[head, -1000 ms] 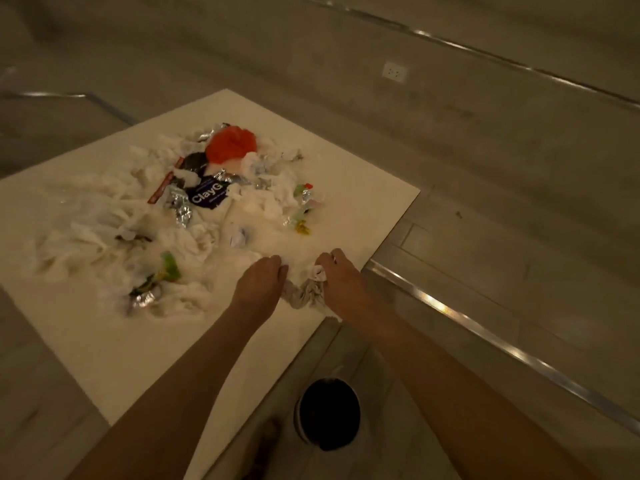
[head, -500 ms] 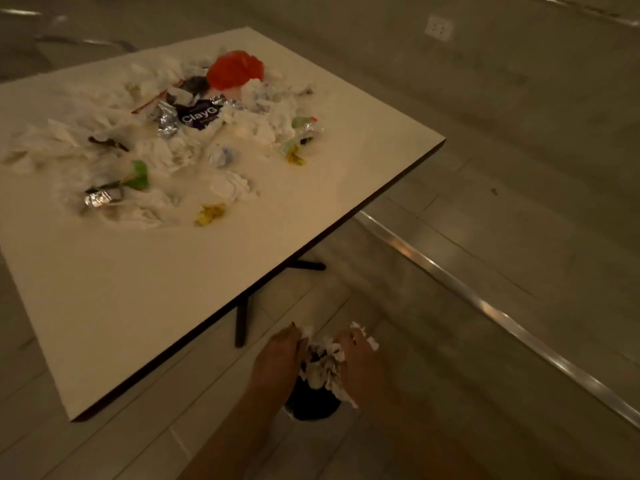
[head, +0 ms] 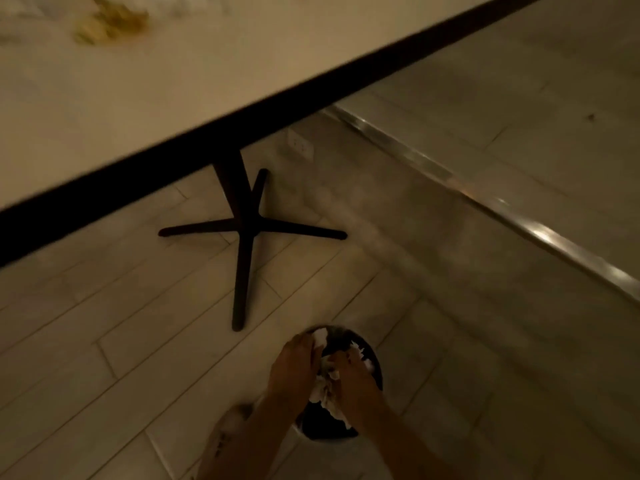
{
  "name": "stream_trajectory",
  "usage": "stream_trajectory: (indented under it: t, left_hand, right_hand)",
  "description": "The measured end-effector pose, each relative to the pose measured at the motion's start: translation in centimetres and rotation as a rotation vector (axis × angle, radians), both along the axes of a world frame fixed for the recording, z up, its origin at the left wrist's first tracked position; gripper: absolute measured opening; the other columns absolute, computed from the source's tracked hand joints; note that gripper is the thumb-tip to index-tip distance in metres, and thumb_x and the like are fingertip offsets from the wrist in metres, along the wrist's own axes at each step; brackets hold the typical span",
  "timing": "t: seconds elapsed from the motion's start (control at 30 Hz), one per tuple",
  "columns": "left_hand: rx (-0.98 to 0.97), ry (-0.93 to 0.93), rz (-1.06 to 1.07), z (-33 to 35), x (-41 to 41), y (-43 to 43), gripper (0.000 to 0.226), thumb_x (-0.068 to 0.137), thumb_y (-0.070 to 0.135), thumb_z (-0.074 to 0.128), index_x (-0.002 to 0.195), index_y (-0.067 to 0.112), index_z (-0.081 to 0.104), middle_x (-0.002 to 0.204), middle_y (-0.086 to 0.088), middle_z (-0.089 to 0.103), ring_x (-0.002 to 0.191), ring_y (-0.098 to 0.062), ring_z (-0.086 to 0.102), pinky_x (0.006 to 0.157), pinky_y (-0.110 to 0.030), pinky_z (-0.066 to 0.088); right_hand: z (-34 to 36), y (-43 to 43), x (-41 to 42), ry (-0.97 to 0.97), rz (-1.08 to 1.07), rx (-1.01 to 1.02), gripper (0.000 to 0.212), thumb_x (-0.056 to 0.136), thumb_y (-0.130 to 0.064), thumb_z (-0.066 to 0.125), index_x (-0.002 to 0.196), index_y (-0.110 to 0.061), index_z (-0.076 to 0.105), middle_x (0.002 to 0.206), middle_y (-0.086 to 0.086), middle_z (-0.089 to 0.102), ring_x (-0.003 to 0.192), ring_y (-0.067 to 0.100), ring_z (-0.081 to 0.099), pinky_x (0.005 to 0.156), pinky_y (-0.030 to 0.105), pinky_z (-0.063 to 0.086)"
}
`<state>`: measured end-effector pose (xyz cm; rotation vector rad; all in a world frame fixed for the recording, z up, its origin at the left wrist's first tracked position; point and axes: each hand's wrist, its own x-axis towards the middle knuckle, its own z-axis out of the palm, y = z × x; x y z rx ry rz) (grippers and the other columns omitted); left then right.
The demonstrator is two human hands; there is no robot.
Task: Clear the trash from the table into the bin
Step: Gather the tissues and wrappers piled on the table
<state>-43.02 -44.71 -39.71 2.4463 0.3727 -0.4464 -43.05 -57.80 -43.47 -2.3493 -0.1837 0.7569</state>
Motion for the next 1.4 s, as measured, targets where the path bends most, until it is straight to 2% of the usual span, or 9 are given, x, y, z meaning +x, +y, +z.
stream_trajectory:
  t: [0.1, 0.17, 0.27, 0.33, 0.43, 0.93, 1.03, 1.17, 1.4]
  left_hand:
    - [0.008, 0.04, -0.104, -2.6, -0.2, -0.2, 0.036, 0.1, 0.034, 0.03, 0.127, 0.015, 0.047, 0.136, -0.004, 0.046, 0.124, -0.019, 0.044, 0.106, -0.029, 0.036]
    - [0.038, 0.087, -0.16, -3.1, -0.7, -0.3, 0.042, 0.1, 0.037, 0.03, 0.136, 0.019, 0.04, 0.144, -0.002, 0.038, 0.133, -0.02, 0.036, 0.111, -0.03, 0.031]
    - [0.053, 0.115, -0.148, -1.8, -0.9, -0.5, 0.051, 0.096, 0.046, 0.035, 0.14, 0.021, 0.033, 0.148, -0.002, 0.034, 0.133, -0.021, 0.038, 0.109, -0.034, 0.036]
    - [0.116, 0.113, -0.201, -0.4, -0.8, -0.5, 0.048, 0.095, 0.048, 0.035, 0.135, 0.022, 0.037, 0.142, 0.0, 0.039, 0.127, -0.02, 0.044, 0.103, -0.032, 0.042]
    - [0.194, 0.047, -0.254, 3.1, -0.2, -0.7, 0.046, 0.096, 0.05, 0.031, 0.131, 0.022, 0.041, 0.136, 0.002, 0.044, 0.121, -0.018, 0.047, 0.099, -0.031, 0.042]
    - [0.238, -0.238, -0.372, 35.6, 4.1, -0.8, 0.041, 0.097, 0.042, 0.037, 0.126, 0.015, 0.048, 0.127, -0.008, 0.053, 0.115, -0.024, 0.051, 0.092, -0.035, 0.042]
    - [0.271, -0.329, -0.4, 41.2, 5.4, 0.6, 0.035, 0.099, 0.036, 0.036, 0.123, 0.015, 0.048, 0.125, -0.008, 0.052, 0.113, -0.025, 0.05, 0.09, -0.036, 0.043]
    - [0.233, -0.39, -0.226, 45.1, 7.9, 4.3, 0.041, 0.095, 0.048, 0.036, 0.121, 0.019, 0.05, 0.121, -0.003, 0.056, 0.109, -0.021, 0.054, 0.087, -0.034, 0.045]
    - [0.333, -0.345, -0.121, 45.6, 11.6, 14.0, 0.041, 0.093, 0.051, 0.038, 0.118, 0.021, 0.052, 0.118, -0.002, 0.057, 0.11, -0.021, 0.054, 0.087, -0.035, 0.046]
  right_hand:
    - [-2.4, 0.3, -0.4, -0.013, -0.12, 0.117, 0.027, 0.1, -0.038, 0.039, 0.11, -0.025, 0.061, 0.108, 0.012, 0.065, 0.092, 0.026, 0.063, 0.08, 0.04, 0.055]
    - [-2.1, 0.2, -0.7, -0.057, -0.042, 0.066, 0.025, 0.101, -0.035, 0.038, 0.12, -0.03, 0.054, 0.124, 0.006, 0.06, 0.109, 0.026, 0.059, 0.097, 0.046, 0.05]
    - [0.1, -0.3, -0.7, -0.197, 0.391, -0.224, 0.038, 0.098, -0.028, 0.044, 0.136, -0.023, 0.04, 0.147, 0.008, 0.037, 0.128, 0.031, 0.043, 0.108, 0.047, 0.039]
    - [1.8, -0.4, -0.5, -0.126, 0.382, -0.344, 0.053, 0.098, -0.027, 0.04, 0.147, -0.021, 0.019, 0.156, 0.007, 0.019, 0.136, 0.031, 0.033, 0.11, 0.043, 0.037]
    - [5.3, -0.4, -0.6, -0.01, 0.2, -0.373, 0.055, 0.099, -0.03, 0.036, 0.149, -0.021, 0.014, 0.158, 0.008, 0.011, 0.141, 0.029, 0.027, 0.112, 0.042, 0.034]
    - [37.6, -0.7, 6.4, -0.276, 0.156, -0.309, 0.049, 0.094, -0.023, 0.042, 0.141, -0.017, 0.03, 0.148, 0.007, 0.034, 0.136, 0.02, 0.031, 0.115, 0.034, 0.022]
    - [43.9, 1.0, 8.3, -0.356, 0.19, -0.323, 0.044, 0.093, -0.021, 0.043, 0.137, -0.018, 0.036, 0.143, 0.006, 0.041, 0.132, 0.023, 0.037, 0.111, 0.036, 0.03]
    - [48.9, 4.3, 10.5, -0.432, 0.17, -0.272, 0.042, 0.09, -0.018, 0.05, 0.131, -0.021, 0.041, 0.131, 0.006, 0.046, 0.118, 0.024, 0.046, 0.096, 0.038, 0.045]
    - [49.9, 12.5, 13.7, -0.45, 0.233, -0.311, 0.051, 0.092, -0.035, 0.049, 0.138, -0.022, 0.031, 0.141, 0.005, 0.035, 0.126, 0.025, 0.039, 0.1, 0.04, 0.039]
